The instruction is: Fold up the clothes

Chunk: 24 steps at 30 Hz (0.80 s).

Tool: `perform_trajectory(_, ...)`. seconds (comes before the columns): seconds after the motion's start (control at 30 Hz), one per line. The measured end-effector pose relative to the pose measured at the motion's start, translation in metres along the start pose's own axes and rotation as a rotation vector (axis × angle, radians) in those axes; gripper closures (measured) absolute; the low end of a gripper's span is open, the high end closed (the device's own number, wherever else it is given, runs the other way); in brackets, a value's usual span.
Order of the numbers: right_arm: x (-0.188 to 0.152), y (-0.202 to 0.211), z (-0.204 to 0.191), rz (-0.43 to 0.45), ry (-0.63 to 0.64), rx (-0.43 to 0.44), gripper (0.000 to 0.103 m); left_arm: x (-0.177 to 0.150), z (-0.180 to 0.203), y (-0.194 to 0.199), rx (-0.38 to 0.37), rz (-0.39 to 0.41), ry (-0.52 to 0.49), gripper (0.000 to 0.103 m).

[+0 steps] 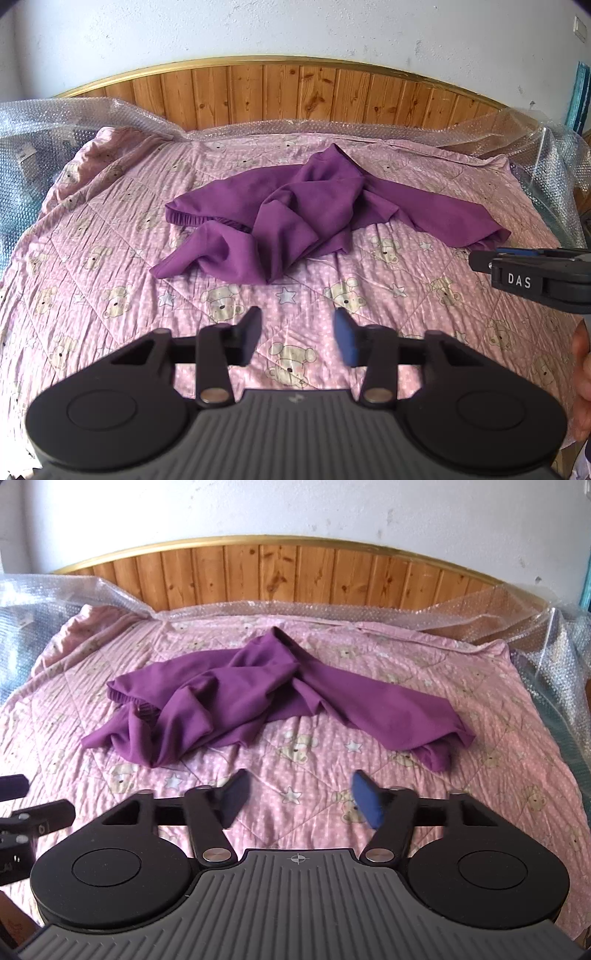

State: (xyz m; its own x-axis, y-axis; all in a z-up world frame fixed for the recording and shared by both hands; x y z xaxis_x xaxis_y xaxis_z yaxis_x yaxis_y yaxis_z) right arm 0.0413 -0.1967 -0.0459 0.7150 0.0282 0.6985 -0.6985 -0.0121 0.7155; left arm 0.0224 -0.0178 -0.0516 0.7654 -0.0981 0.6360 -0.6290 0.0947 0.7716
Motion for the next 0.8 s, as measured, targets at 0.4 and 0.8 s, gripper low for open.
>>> perform_trajectory(0.4,0.001,-0.062,0.018,-0.093,-0.055,0.053,0.077,0.019,-0.007,-0.067,0.018,-0.108,0.06,0.036)
perform_trajectory(0.8,0.036,-0.166,0.073,-0.143,-0.195,0.058,0.011,0.085,-0.031,-0.18,0.198,-0.103,-0.034,0.0)
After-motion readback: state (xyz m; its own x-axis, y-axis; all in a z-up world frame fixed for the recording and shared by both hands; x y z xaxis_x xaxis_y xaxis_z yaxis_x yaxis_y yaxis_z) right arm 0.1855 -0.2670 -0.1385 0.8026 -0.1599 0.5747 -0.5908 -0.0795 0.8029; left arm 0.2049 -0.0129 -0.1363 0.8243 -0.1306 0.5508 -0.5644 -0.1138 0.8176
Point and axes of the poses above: each gripper's, at about its wrist camera, not at the fingertips, and y roughly against the way its jaws point, z to its right, x to its top, the point moved 4 cm from there along -y, roughly the way its jaws point, and after that the axes turned 1 degree about -y, right-handed, at the moved point
